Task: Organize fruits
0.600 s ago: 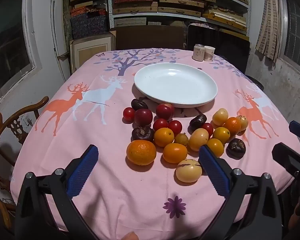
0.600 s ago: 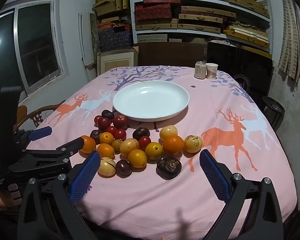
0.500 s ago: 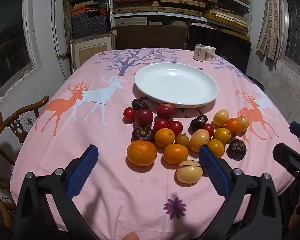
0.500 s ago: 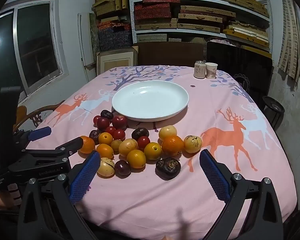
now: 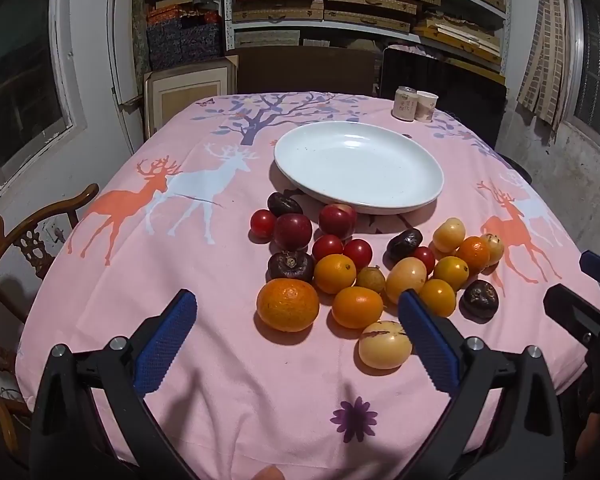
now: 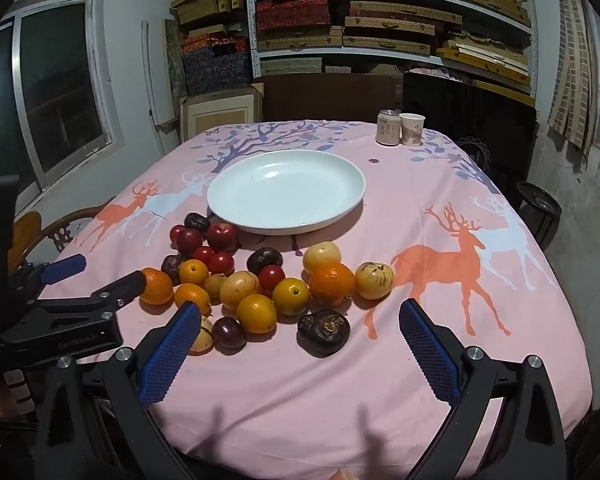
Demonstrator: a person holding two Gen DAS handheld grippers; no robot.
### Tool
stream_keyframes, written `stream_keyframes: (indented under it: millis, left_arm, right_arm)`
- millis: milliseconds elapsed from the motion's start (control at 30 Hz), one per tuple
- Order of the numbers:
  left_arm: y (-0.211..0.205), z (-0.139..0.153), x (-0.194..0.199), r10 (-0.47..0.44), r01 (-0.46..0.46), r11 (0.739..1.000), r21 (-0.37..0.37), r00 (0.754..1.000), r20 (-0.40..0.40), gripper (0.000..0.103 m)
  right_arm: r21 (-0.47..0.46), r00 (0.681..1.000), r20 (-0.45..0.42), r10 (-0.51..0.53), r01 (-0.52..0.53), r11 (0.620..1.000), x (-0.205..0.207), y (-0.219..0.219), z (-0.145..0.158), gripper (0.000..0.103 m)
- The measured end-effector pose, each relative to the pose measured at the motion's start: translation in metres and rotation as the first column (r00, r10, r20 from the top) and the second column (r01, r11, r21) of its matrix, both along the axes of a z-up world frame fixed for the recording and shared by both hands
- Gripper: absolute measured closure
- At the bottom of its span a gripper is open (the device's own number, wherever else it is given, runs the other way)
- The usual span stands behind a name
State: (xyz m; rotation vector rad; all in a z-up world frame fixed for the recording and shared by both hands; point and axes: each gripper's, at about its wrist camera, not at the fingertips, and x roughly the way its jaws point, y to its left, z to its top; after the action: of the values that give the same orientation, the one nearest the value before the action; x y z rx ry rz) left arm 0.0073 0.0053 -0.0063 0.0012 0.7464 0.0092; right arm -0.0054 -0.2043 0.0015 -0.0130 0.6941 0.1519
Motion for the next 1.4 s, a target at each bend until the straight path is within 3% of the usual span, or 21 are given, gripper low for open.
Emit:
stream_keyframes:
  millis: [233, 600, 900, 1133, 1267, 1400]
  left_arm:
    - [0.002, -0.001, 0.000, 0.014, -0.014, 1.000, 0.006, 1.000, 0.001, 0.004]
    - [0.001, -0.002, -0.002, 0.006, -0.006, 1.000, 0.016, 1.000, -0.010, 0.004]
    - [-0.004, -0.007, -0.018, -0.088, 0.087, 0.995, -0.058, 0.996, -0.017, 0.004]
    - [-0.003, -0.005, -0.018, -0.075, 0.074, 0.995, -0.063, 0.997, -0.009, 0.004]
    - [-0.003, -0.002, -0.021, -0.069, 0.070, 0.996, -0.050, 0.998, 0.010, 0.004]
    - [-0.004, 0.000, -0.020, -0.056, 0.056, 0.998, -0.026, 0.998, 0.022, 0.004]
  right_arm:
    - [-0.059, 0.990, -0.011, -0.142, 0.141, 0.988, 0.014, -0.018, -0.007, 0.004]
    - [-0.056, 0.988, -0.051, -0.147, 0.144, 0.988, 0.016, -0.022, -0.015, 0.004]
    - [-0.001, 0.994, -0.054, -0.094, 0.094, 0.996, 0.000, -0.016, -0.016, 0.004]
    - [0.013, 0.995, -0.064, -0.078, 0.079, 0.997, -0.015, -0.011, -0.019, 0.004]
    - [0.093, 0.993, -0.099, 0.060, -0.050, 0.994, -0.016, -0.004, -0.022, 0.004]
    - [-0.006, 1.000, -0.026, 0.015, -0.015, 1.000, -0.020, 0.002, -0.012, 0.004]
